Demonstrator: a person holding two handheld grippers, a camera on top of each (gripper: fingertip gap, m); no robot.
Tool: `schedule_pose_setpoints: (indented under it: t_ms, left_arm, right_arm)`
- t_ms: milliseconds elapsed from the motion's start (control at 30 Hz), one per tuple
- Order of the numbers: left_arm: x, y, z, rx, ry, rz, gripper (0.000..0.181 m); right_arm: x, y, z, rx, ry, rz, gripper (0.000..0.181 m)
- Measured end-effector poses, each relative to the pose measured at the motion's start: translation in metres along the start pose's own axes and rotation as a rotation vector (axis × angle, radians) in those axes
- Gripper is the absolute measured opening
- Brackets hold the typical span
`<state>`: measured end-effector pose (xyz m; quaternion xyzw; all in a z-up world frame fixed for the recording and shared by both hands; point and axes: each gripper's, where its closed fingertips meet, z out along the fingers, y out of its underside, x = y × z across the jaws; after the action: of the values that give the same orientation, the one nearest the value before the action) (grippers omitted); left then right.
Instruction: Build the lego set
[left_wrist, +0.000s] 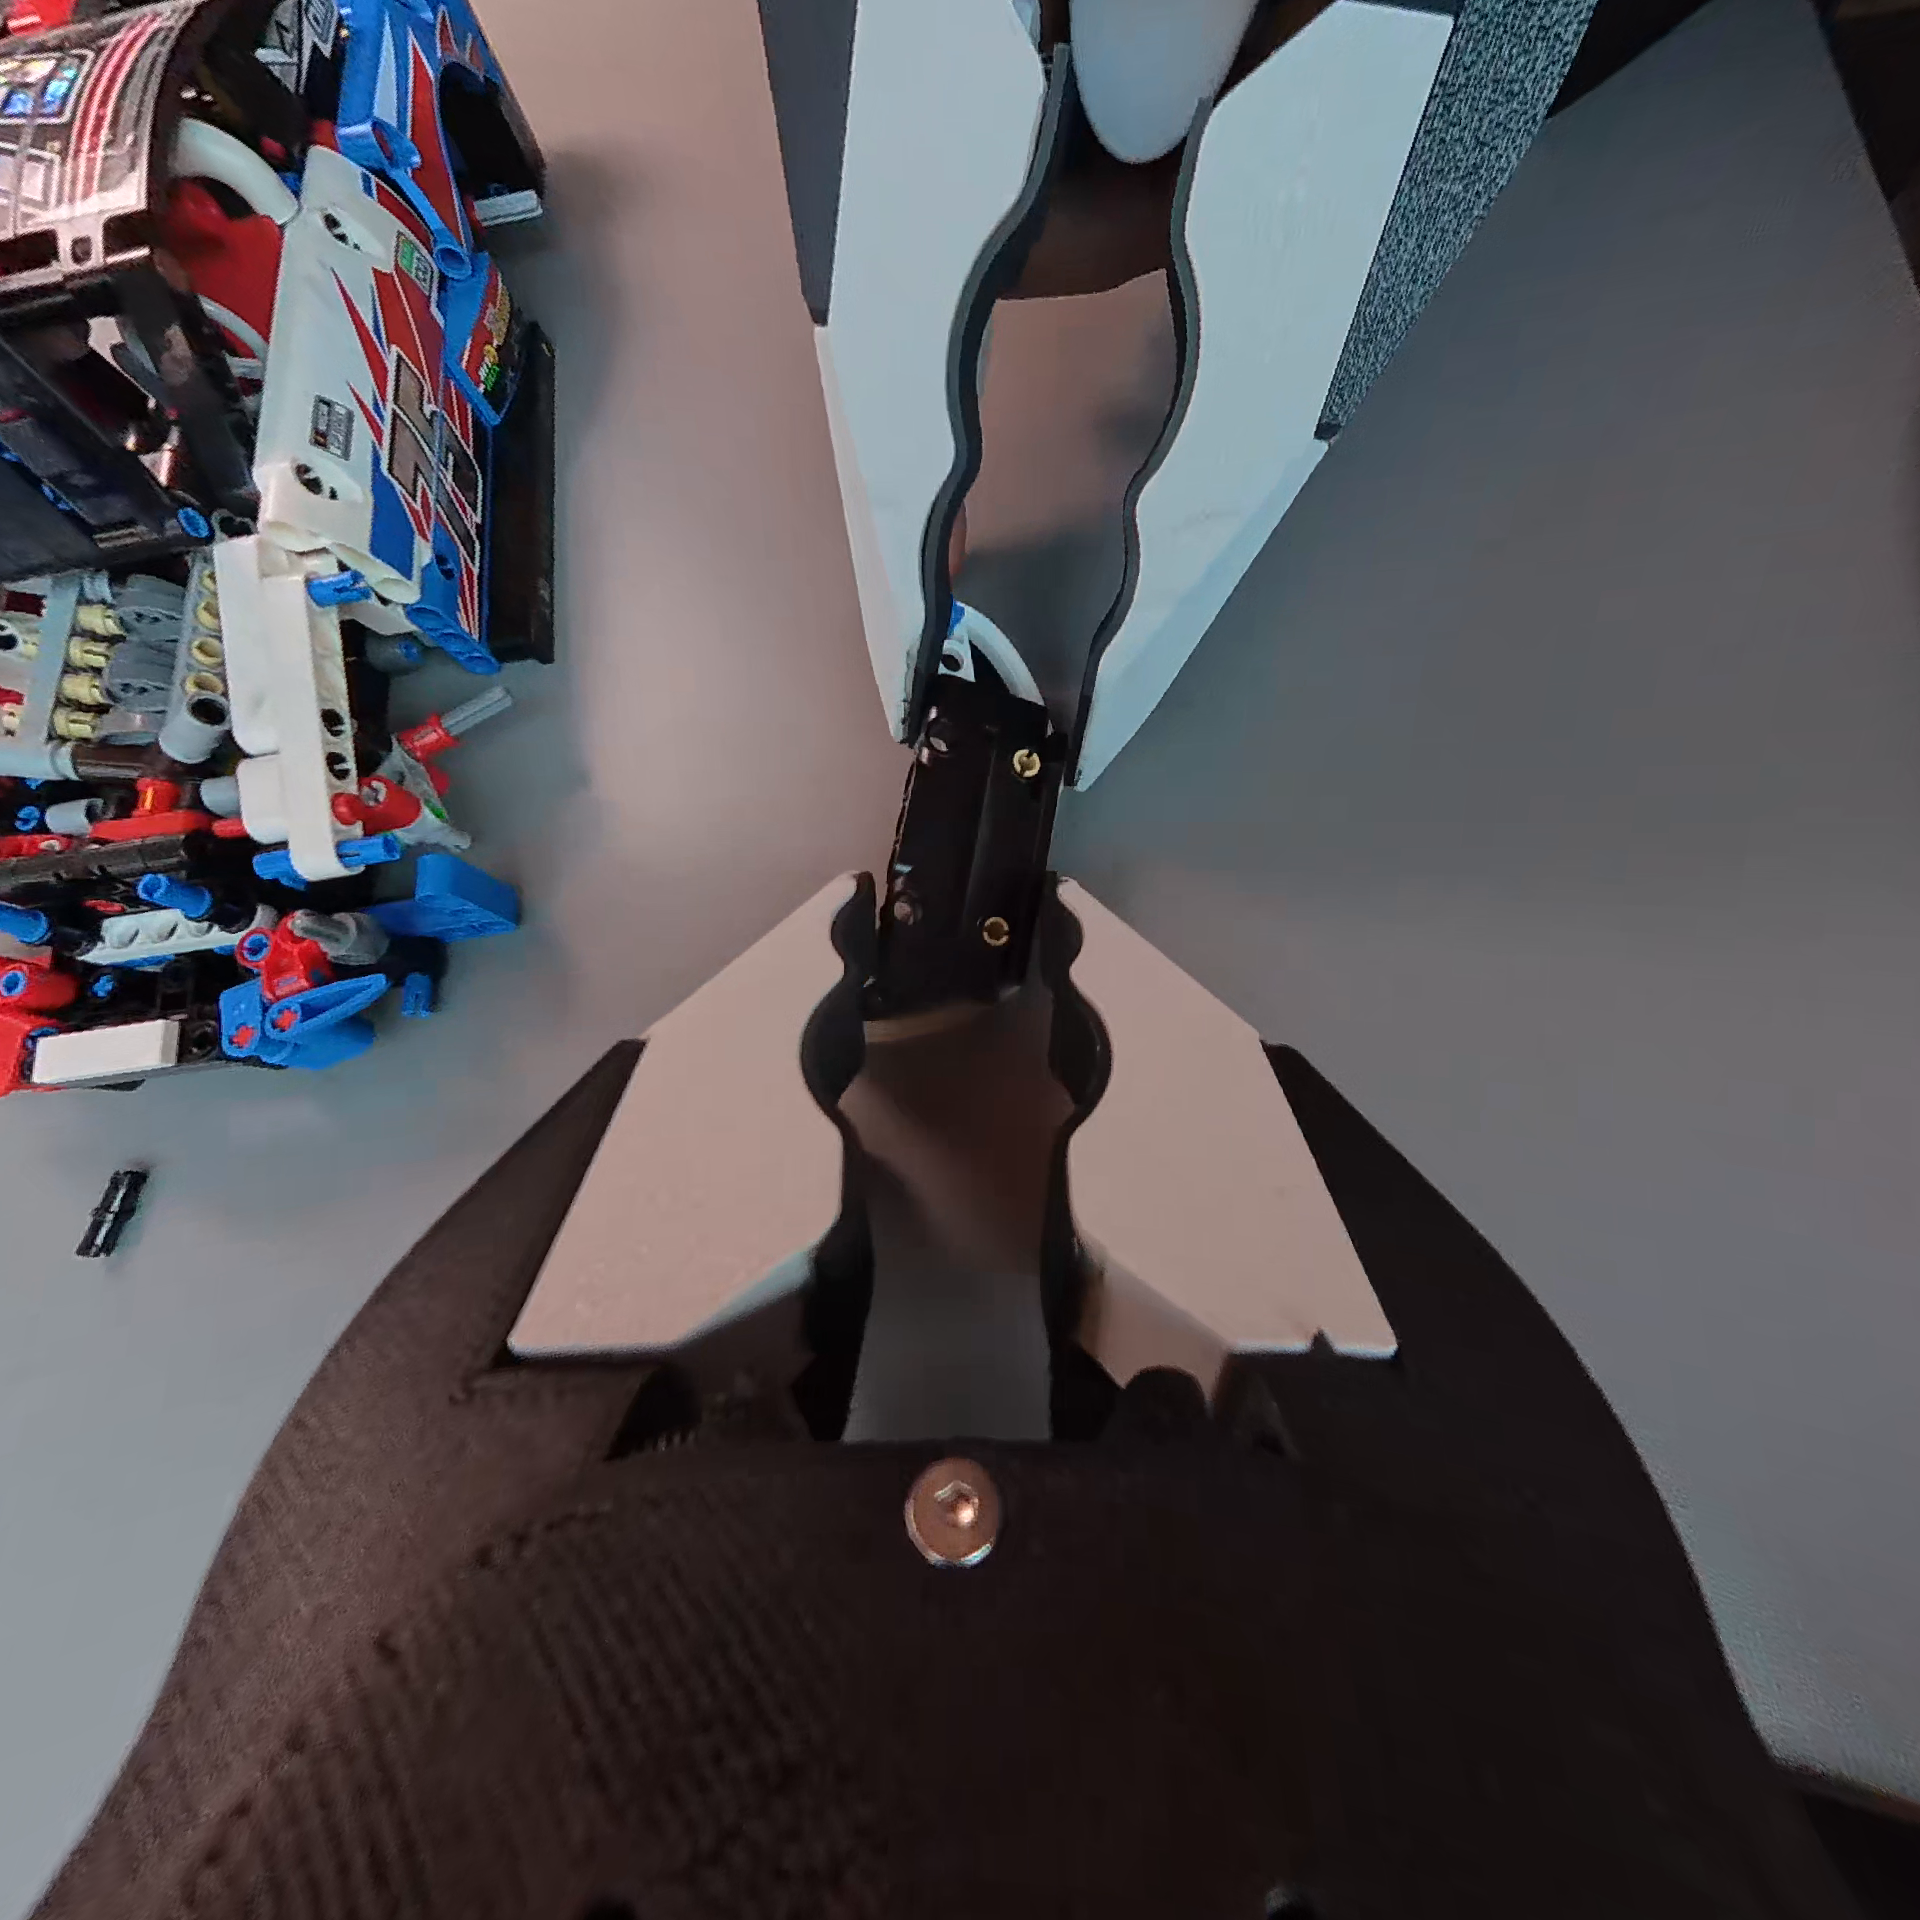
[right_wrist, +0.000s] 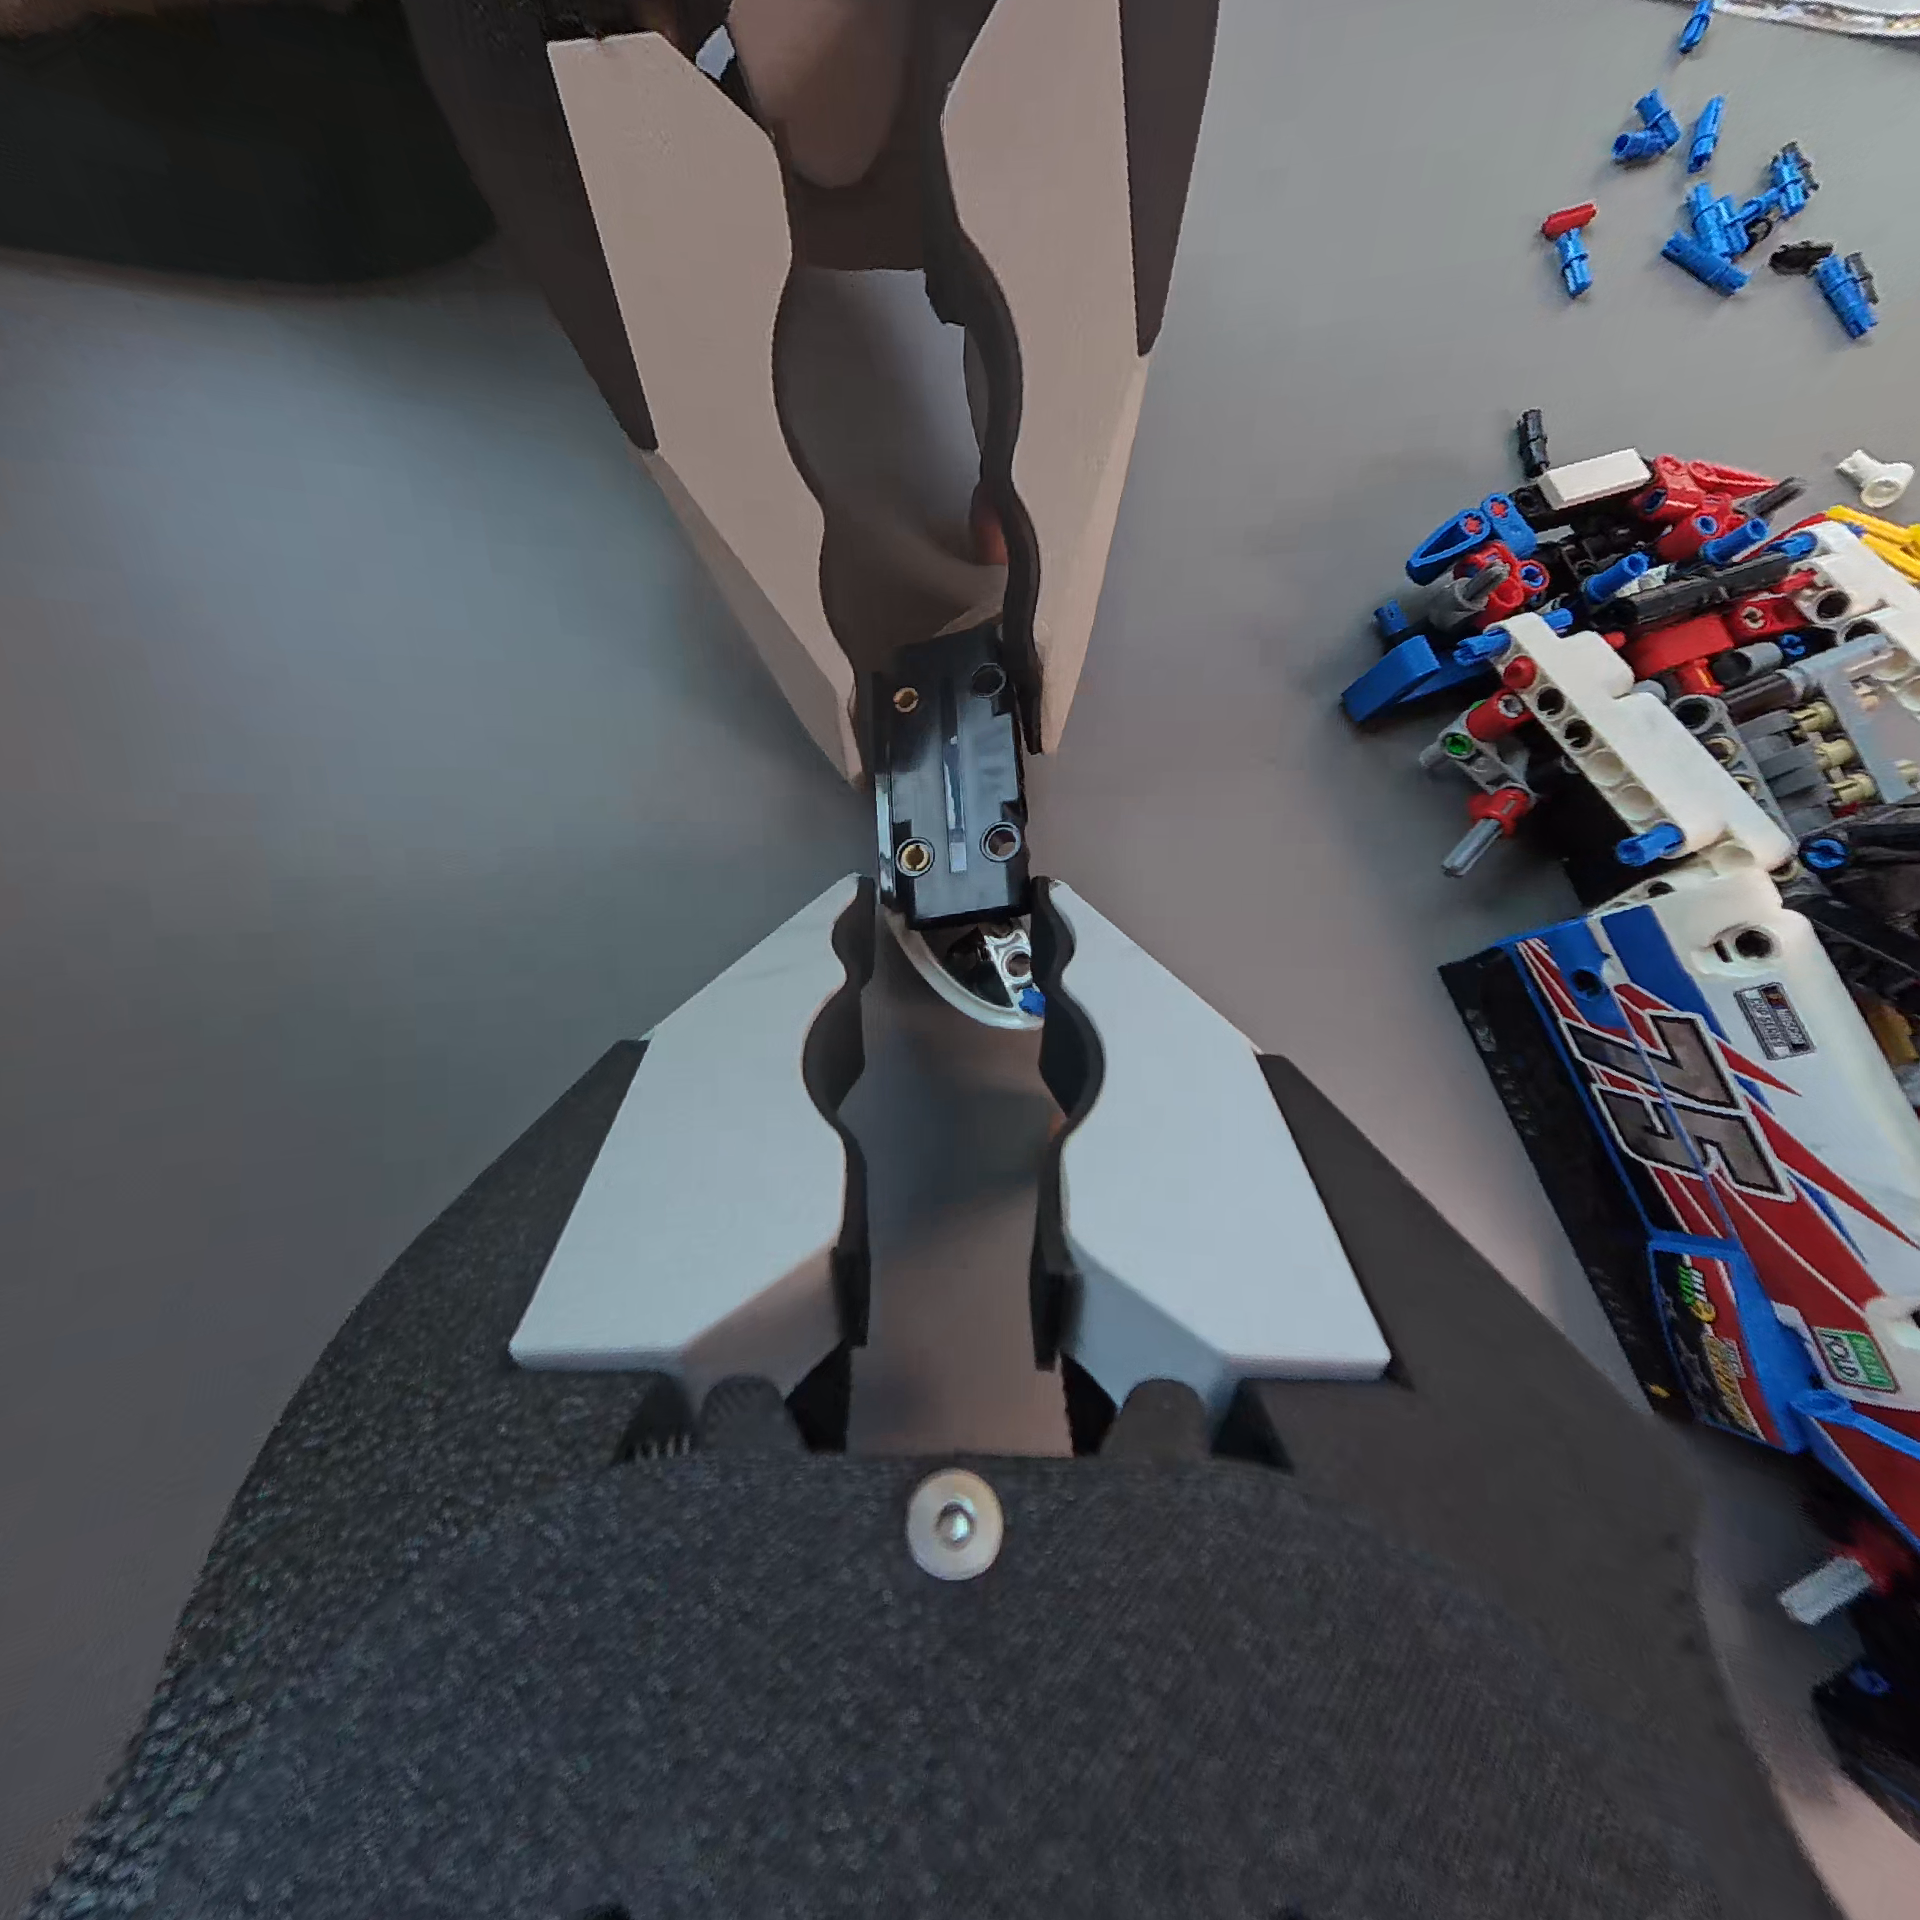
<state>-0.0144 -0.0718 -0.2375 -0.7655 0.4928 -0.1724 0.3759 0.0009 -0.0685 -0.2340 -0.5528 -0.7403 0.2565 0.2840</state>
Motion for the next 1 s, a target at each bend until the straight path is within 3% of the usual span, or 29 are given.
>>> schedule_pose_setpoints:
  t_ms: [433,633,833,1000]
  left_arm:
    - [-0.018,0.021,-0.027,-0.01,-0.06,-0.027,0.028]
    - [-0.026,0.002,-0.05,0.177,-0.046,-0.149,0.038]
    - [-0.061,0.002,-0.062,0.233,-0.218,-0.225,0.038]
    - [-0.067,0.001,-0.061,0.24,-0.256,-0.235,0.037]
  right_arm:
    - [0.008,0.003,-0.009,0.059,-0.029,0.095,0.031]
    - [0.019,0.006,-0.014,0.079,0.013,0.112,0.03]
    - [0.079,-0.01,-0.049,0.18,0.241,0.159,0.036]
    - [0.134,-0.004,-0.069,-0.001,0.369,0.062,0.074]
